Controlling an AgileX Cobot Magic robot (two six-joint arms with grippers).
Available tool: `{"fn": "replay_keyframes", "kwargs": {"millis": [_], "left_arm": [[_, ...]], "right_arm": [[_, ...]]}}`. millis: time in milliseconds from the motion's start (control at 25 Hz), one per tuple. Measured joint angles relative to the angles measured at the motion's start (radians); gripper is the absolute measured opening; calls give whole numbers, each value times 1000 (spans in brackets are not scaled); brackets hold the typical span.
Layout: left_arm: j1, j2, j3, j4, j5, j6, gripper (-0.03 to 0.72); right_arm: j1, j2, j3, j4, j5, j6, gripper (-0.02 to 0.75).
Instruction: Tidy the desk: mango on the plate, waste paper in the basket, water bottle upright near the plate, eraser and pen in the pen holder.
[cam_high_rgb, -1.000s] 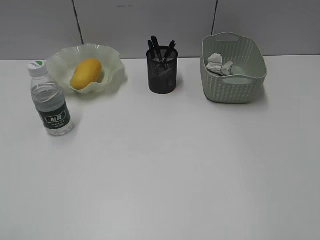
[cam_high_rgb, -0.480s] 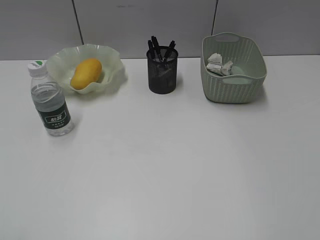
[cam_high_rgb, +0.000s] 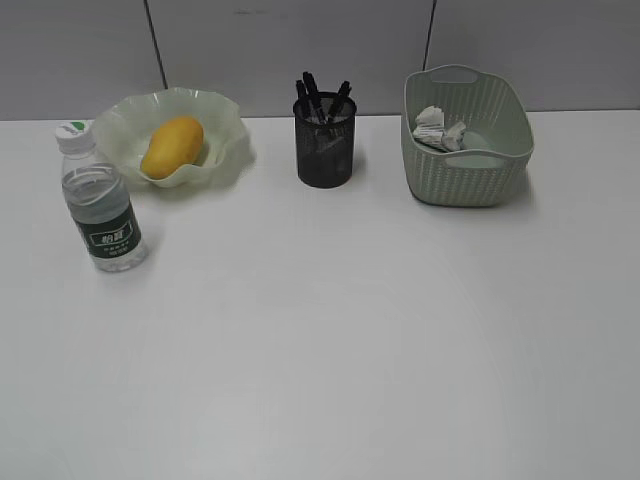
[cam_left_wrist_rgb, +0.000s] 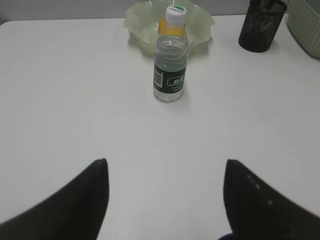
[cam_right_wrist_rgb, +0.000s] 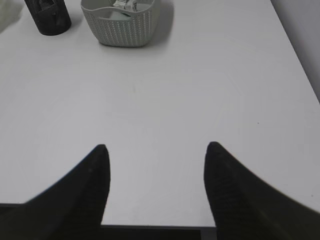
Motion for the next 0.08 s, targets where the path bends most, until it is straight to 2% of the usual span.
{"fn": "replay_keyframes", "kwargs": {"millis": [80], "left_arm": [[0, 0, 0, 0, 0, 0, 547]], "right_arm": [[0, 0, 0, 0, 0, 1, 482]]}}
